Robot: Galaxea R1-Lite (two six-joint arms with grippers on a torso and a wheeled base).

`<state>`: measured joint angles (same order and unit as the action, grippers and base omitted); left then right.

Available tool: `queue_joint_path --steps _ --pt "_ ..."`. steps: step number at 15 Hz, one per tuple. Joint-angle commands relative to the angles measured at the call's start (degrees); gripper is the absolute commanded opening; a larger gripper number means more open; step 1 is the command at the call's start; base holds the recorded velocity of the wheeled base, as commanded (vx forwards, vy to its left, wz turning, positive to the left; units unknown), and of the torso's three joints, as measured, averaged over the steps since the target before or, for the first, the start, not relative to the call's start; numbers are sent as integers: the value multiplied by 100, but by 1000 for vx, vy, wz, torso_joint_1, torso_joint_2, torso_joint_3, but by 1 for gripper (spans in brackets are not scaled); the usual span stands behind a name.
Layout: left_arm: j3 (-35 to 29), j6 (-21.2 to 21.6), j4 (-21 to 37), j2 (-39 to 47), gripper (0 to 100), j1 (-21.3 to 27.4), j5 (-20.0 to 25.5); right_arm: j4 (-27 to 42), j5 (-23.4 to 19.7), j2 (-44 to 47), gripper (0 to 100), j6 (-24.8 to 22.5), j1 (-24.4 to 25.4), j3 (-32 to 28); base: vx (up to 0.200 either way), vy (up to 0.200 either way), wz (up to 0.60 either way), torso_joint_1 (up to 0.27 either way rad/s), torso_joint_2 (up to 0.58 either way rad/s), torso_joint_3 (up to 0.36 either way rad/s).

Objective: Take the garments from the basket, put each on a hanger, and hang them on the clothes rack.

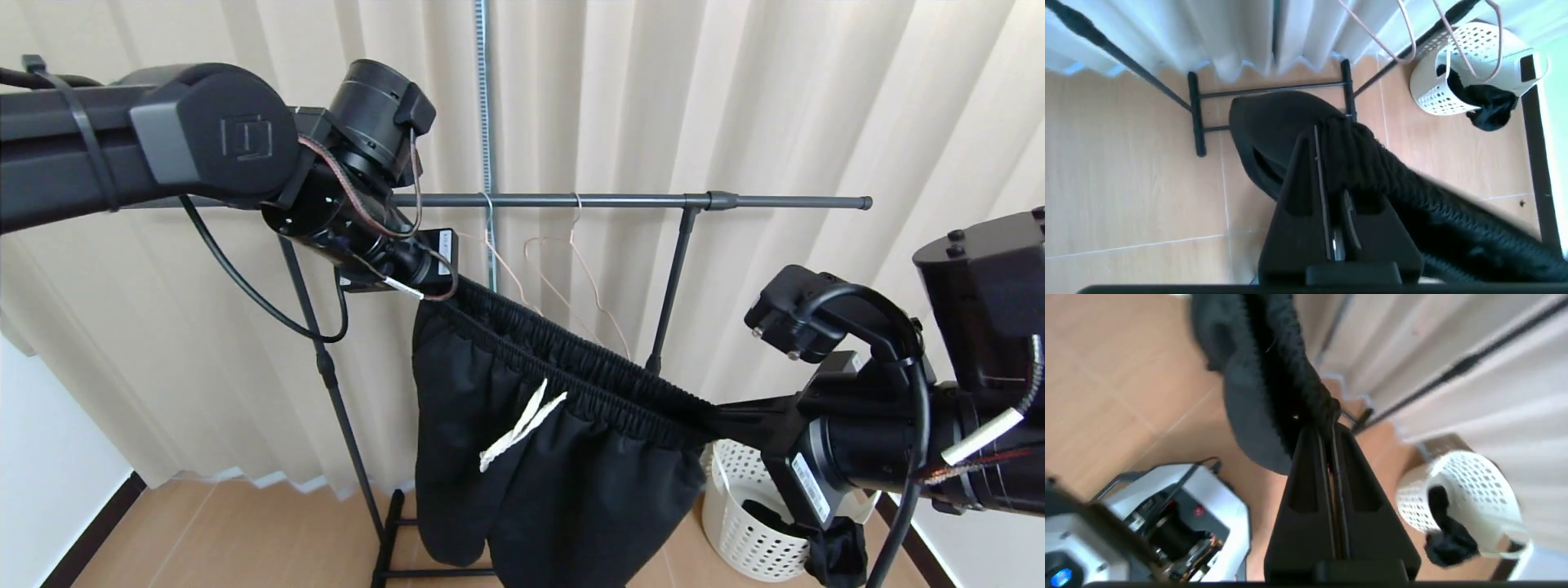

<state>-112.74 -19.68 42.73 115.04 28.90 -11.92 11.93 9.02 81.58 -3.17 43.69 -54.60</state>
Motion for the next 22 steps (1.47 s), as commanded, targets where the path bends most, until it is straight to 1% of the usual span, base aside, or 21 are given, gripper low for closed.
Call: queue_joint_path --steps 1,2,3,4,5,7,8,10,11,12,13,15,16,17,19,20,21,22 --pt "-185 -1 -63 317 0 89 15 -16 -129 51 0 396 1001 37 0 0 0 0 0 0" --pt "-185 -10 -151 317 0 151 41 -60 -120 165 0 756 1397 2 0 0 0 0 0 0" --pt "-185 -10 -203 308 0 195 102 -192 -120 385 0 1134 1651 -86 0 0 0 0 0 0" --pt "-185 -10 -203 291 0 212 146 -394 -120 578 0 1363 1731 -165 0 0 0 0 0 0" --pt "-185 -10 -221 282 0 212 208 -666 -111 833 0 1697 1818 -209 0 0 0 0 0 0" --pt "-185 -10 -291 220 0 221 401 -1009 -6 1194 0 2470 2047 -429 0 0 0 0 0 0" --pt "-185 -19 -309 203 0 247 489 -1132 -6 1273 0 2831 2073 -552 0 0 0 0 0 0" --pt "-185 -36 -309 203 0 309 577 -1193 -23 1299 0 3033 2064 -639 0 0 0 0 0 0" --pt "-185 -28 -309 212 0 318 577 -1123 -14 1282 0 3024 2064 -622 0 0 0 0 0 0" --pt "-185 -28 -309 203 0 335 577 -1062 21 1255 0 2892 2038 -569 0 0 0 0 0 0" --pt "-185 -28 -300 194 0 335 577 -833 30 1141 0 2558 1924 -525 0 0 0 0 0 0" --pt "-185 -1 -265 9 0 265 577 -235 56 912 0 1714 1317 -490 0 0 0 0 0 0" --pt "-185 16 -221 -87 0 186 577 -68 214 851 0 1451 1036 -481 0 0 0 0 0 0" --pt "-185 113 -45 -210 0 133 577 -33 513 868 0 1249 729 -481 0 0 0 0 0 0" --pt "59 333 447 -474 0 63 577 -77 1102 1018 0 1099 210 -525 0 0 0 0 0 0" --pt "191 368 588 -571 0 63 577 -104 1295 1088 0 1090 34 -587 0 0 0 0 0 0" --pt "542 421 702 -817 0 63 568 -112 1524 1194 0 1082 -194 -710 0 0 0 0 0 0" --pt "1070 482 693 -1107 0 80 577 -112 1559 1308 0 1038 -396 -859 0 0 0 0 0 0"
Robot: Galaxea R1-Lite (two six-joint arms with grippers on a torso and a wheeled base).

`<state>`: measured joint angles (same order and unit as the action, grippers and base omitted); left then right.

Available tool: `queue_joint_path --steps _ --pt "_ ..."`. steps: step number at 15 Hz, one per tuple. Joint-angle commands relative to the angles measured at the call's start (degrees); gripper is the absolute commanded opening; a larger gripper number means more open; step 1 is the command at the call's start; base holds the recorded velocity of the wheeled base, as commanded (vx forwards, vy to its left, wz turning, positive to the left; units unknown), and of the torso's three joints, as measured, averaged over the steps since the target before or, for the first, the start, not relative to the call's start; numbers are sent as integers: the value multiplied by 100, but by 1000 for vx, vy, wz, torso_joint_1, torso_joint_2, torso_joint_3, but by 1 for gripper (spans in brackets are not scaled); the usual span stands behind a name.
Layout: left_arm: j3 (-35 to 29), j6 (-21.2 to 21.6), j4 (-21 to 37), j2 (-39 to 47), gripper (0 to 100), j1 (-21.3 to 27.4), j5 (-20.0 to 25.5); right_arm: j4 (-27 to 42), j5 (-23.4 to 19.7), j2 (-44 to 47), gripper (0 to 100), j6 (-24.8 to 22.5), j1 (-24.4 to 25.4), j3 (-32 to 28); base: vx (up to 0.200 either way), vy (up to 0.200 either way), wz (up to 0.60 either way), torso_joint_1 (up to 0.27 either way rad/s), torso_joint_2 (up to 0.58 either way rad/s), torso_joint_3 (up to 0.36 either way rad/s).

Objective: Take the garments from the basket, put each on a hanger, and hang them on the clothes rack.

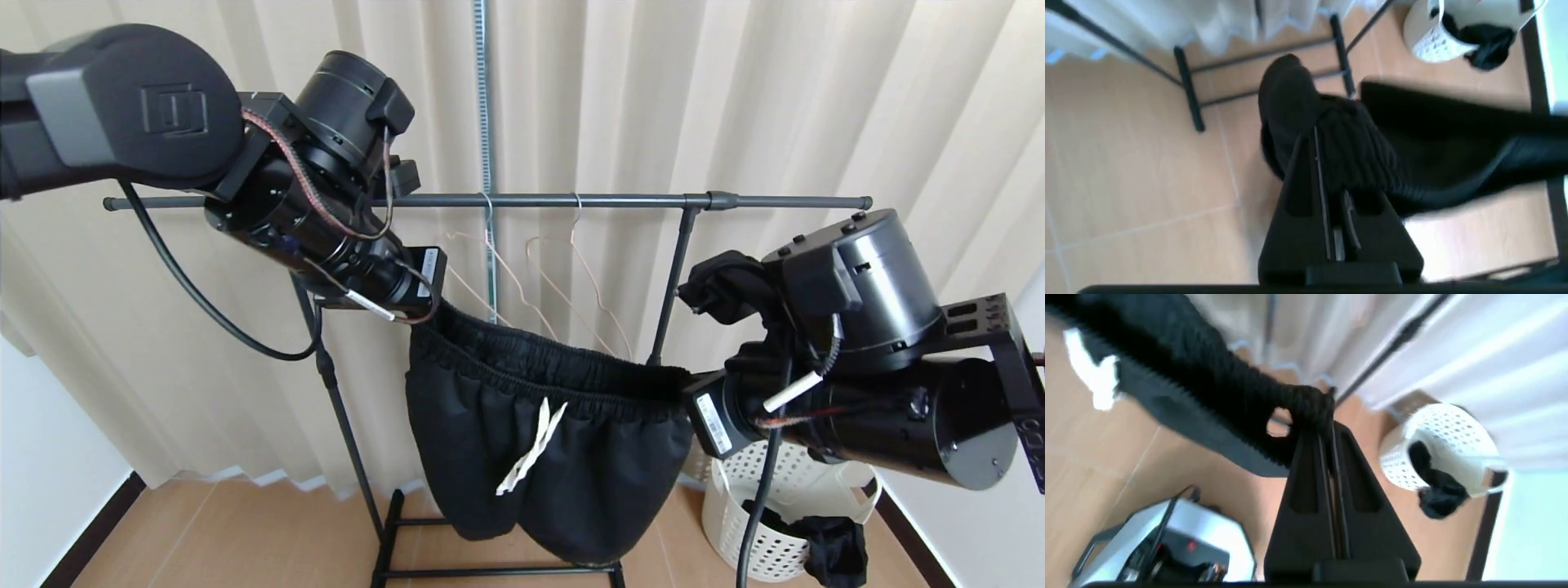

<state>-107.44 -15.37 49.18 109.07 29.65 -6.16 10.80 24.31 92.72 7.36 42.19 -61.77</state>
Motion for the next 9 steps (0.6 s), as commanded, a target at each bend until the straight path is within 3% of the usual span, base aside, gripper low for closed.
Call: queue_joint_path --steps 1,3,4,6,7,9 --pt "909 96 39 -703 0 32 -8 -8 30 282 0 -174 -343 -274 0 0 0 0 0 0" --pt "1638 78 22 -966 0 270 -8 -43 48 607 0 -288 -387 -766 0 0 0 0 0 0" --pt "2165 -45 22 -1133 0 621 -17 -43 144 932 0 -288 -378 -1232 0 0 0 0 0 0" --pt "2693 -730 -101 -1221 0 1333 -17 -43 171 1538 0 -262 -334 -2023 0 0 0 0 0 0" --pt "2789 -985 -128 -1204 0 1553 -8 -34 171 1758 0 -244 -290 -2296 0 0 0 0 0 0" --pt "2807 -1908 -330 -966 0 2212 0 10 171 2479 0 37 -211 -3219 0 0 0 0 0 0"
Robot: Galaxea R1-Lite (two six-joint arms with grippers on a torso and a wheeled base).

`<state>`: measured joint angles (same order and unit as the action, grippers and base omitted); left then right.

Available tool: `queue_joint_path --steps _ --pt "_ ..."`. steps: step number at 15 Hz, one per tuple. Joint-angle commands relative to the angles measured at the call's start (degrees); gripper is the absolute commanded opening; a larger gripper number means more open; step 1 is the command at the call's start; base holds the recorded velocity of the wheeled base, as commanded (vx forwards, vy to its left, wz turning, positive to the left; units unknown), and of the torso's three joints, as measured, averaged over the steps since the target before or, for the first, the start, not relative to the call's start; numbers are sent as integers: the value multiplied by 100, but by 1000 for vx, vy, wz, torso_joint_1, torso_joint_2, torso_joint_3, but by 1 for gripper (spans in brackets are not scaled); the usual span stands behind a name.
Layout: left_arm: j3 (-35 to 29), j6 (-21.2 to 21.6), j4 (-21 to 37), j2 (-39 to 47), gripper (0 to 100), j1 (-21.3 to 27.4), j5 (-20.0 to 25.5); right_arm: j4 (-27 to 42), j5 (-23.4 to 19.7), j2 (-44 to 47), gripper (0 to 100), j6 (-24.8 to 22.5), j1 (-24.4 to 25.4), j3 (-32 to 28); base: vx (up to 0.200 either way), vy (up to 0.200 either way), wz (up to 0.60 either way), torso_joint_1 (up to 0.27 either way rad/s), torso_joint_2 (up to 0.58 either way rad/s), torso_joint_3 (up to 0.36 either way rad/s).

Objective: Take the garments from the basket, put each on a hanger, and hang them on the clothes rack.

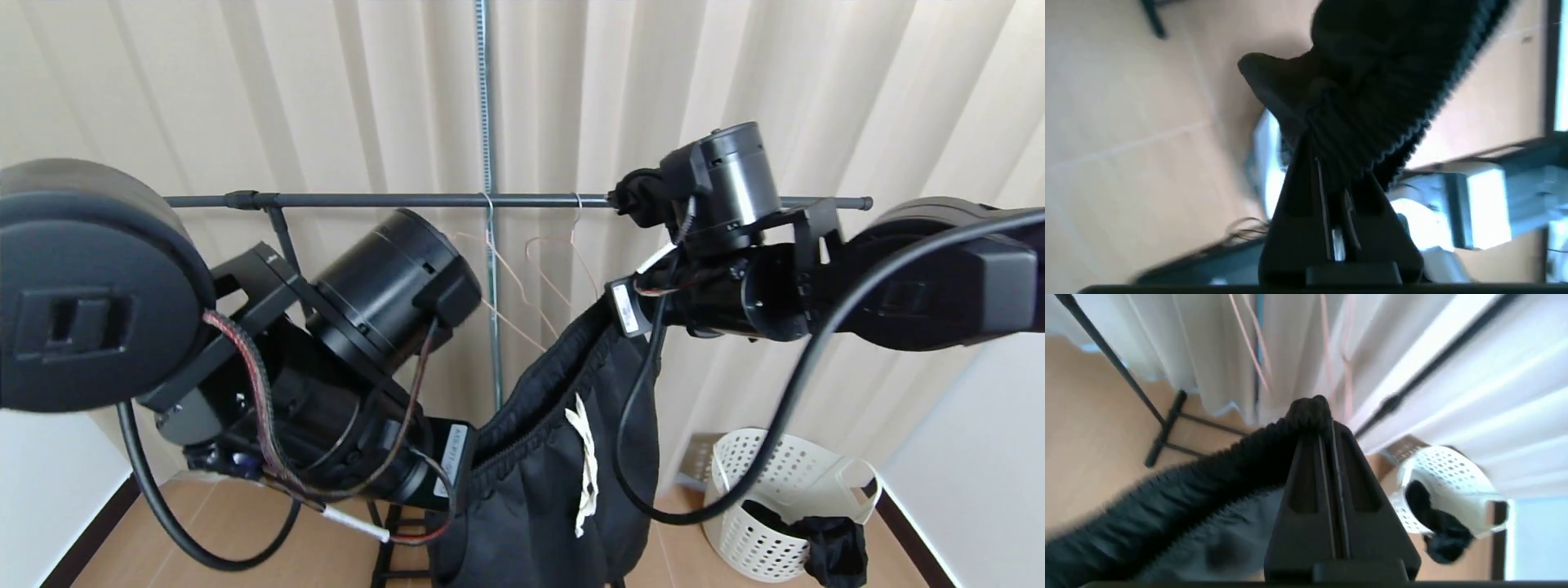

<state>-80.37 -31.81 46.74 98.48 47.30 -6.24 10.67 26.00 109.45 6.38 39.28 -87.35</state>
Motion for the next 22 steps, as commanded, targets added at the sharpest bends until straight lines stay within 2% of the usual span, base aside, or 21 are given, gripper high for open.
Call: queue_joint_path --steps 1,3,7,10,11,14,15,16,17,19,22 --pt "22 -564 -227 190 0 587 9 23 1 1035 0 197 142 -942 0 0 0 0 0 0" --pt "-163 -818 -508 392 0 728 70 23 1 1404 0 452 212 -1355 0 0 0 0 0 0" --pt "-532 -1082 -710 673 0 851 53 23 -43 1474 0 716 326 -1417 0 0 0 0 0 0" --pt "-427 -1082 -675 550 0 763 18 32 -43 1325 0 865 212 -1373 0 0 0 0 0 0" --pt "-207 -1047 -666 321 0 579 9 41 -51 1167 0 927 89 -1276 0 0 0 0 0 0" --pt "356 -660 -684 -65 0 -116 9 23 -25 534 0 953 -166 -599 0 0 0 0 0 0" --pt "435 -564 -684 -83 0 -274 9 23 -25 420 0 953 -210 -459 0 0 0 0 0 0" --pt "487 -353 -684 -65 0 -669 9 6 -25 -2 0 953 -316 -46 0 0 0 0 0 0" --pt "470 -238 -692 -13 0 -854 -9 6 -25 -248 0 962 -368 253 0 0 0 0 0 0" --pt "250 -10 -851 330 0 -1135 -237 -21 -51 -837 0 962 -395 1027 0 0 0 0 0 0" --pt "-409 16 -1018 901 0 -1258 -395 -21 -51 -1373 0 901 -395 1888 0 0 0 0 0 0"
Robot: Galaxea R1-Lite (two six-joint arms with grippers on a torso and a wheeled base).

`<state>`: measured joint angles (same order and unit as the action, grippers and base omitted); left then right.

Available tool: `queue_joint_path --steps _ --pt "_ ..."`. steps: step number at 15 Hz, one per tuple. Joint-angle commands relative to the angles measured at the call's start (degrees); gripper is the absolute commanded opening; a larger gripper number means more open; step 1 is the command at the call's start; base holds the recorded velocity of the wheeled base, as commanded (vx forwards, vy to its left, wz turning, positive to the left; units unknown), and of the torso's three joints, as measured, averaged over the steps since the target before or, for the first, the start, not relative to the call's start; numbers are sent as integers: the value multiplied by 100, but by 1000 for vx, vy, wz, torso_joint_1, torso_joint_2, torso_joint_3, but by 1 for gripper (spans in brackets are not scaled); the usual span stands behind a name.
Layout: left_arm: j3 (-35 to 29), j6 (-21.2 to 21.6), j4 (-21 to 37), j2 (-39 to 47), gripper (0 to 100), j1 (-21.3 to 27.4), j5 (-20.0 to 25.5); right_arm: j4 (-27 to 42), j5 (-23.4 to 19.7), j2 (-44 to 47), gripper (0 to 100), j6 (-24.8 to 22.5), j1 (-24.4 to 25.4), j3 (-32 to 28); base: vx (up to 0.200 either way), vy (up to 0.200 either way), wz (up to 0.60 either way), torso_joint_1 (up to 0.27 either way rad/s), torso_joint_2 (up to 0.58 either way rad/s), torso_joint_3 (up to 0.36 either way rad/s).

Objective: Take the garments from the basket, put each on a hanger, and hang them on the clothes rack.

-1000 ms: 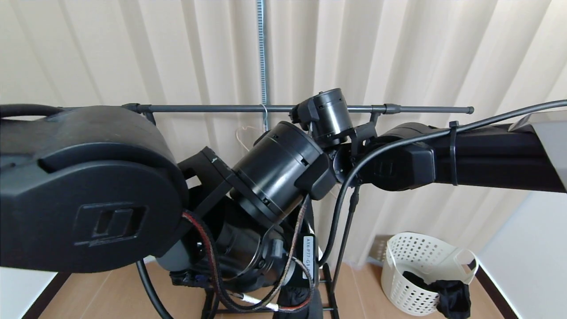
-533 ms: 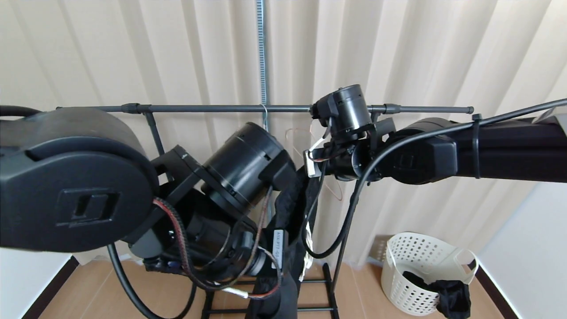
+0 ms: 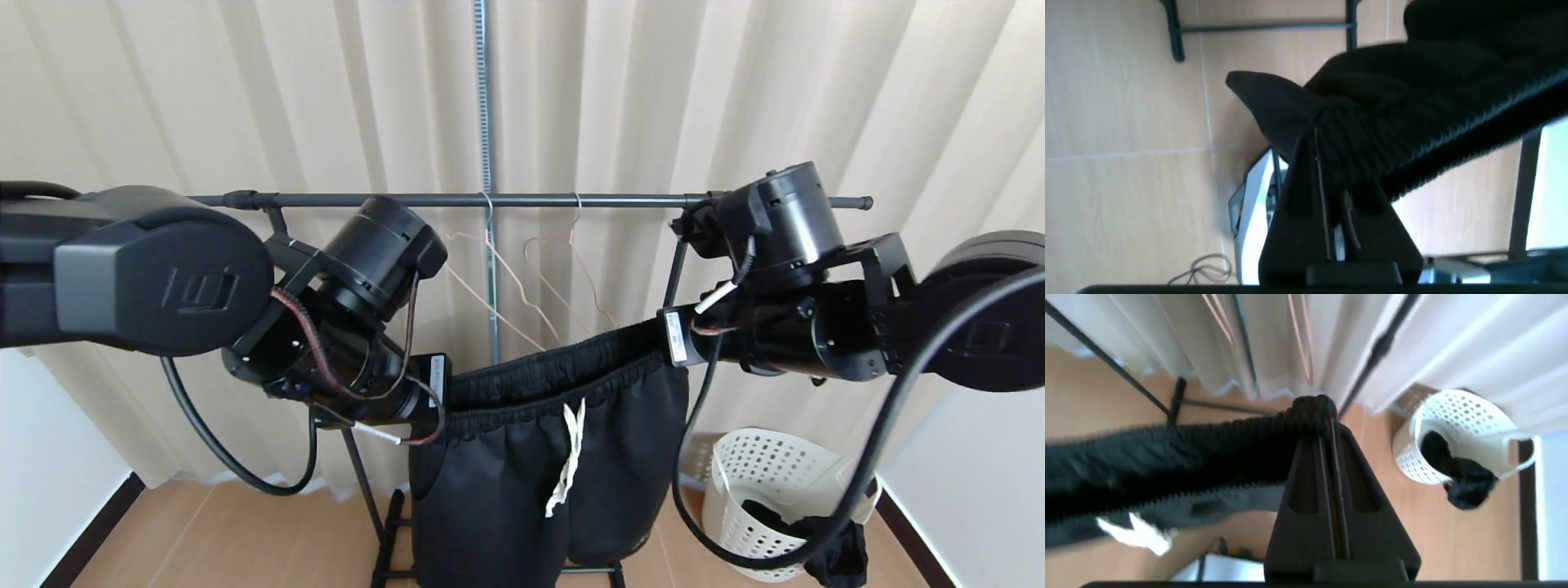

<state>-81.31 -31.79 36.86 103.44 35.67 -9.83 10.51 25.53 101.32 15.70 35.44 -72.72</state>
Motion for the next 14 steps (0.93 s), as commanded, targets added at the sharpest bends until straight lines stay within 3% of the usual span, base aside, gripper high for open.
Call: queue_joint_path --steps 1,6,7,11,14 --pt "-588 42 -30 564 0 -113 -28 30 22 -578 0 -155 -2 504 0 0 0 0 0 0" --pt "-1141 209 -39 801 0 -69 -19 4 40 -525 0 -357 -2 610 0 0 0 0 0 0" --pt "-1141 226 -30 801 100 -51 -19 4 40 -516 0 -357 -11 618 0 0 0 0 0 0" --pt "-1010 314 5 572 100 37 -28 -14 49 -552 0 -357 -19 610 0 0 0 0 0 0" --pt "-640 639 -30 150 100 45 51 -5 49 -613 0 -366 -204 592 0 0 0 0 0 0"
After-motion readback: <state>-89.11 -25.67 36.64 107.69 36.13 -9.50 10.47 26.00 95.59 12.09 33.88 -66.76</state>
